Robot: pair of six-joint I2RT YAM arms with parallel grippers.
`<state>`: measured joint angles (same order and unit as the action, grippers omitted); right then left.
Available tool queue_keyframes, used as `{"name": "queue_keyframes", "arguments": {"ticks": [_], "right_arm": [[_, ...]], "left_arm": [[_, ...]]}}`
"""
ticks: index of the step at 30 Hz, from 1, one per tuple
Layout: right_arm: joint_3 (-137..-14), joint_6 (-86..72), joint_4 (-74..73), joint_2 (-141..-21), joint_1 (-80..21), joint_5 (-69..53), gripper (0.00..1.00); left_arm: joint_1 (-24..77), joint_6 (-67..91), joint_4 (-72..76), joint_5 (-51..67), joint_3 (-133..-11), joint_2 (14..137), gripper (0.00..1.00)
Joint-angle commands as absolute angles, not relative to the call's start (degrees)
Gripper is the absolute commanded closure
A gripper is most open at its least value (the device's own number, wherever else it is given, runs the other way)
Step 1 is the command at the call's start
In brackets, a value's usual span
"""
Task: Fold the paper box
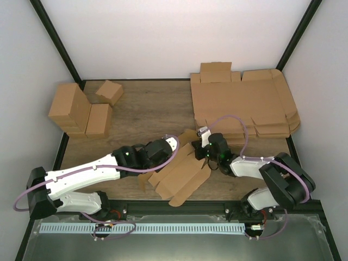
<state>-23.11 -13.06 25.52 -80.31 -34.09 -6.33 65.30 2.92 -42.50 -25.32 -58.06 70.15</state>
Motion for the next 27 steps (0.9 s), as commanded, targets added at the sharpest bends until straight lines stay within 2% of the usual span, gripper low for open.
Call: {"name": "queue_keyframes", "arguments": {"ticks": [1,5,16,23,27], "right_arm": [[-22.2,-7.8,34.4,-82.3,-36.0,-4.9,0.99],[-22.9,-6.4,34.2,-83.2,-36.2,-10.5,0.99],[-20.6,-7.2,29.6,-76.6,-36.1,-20.3,0.99],[-19.8,-9.3,28.3,-78.0,-36.1,-19.6,0.99],[-18.1,-13.8,28.0,-75.3,-36.1,-12.3,0.99]], "left_arm": [[65.6,1.8,-41.8,-24.4,-59.6,69.6,0.96],[65.6,1.2,-41.9,-24.8,-59.4,70.0,0.96],[65.6,0.8,-42.6,-26.8,-60.4,72.5,0.96],[65.6,0.7,-43.1,-26.0,-61.5,75.3,0.96],[65.6,0.9,-43.6,-26.4,-61.6,76.3,0.96]]}}
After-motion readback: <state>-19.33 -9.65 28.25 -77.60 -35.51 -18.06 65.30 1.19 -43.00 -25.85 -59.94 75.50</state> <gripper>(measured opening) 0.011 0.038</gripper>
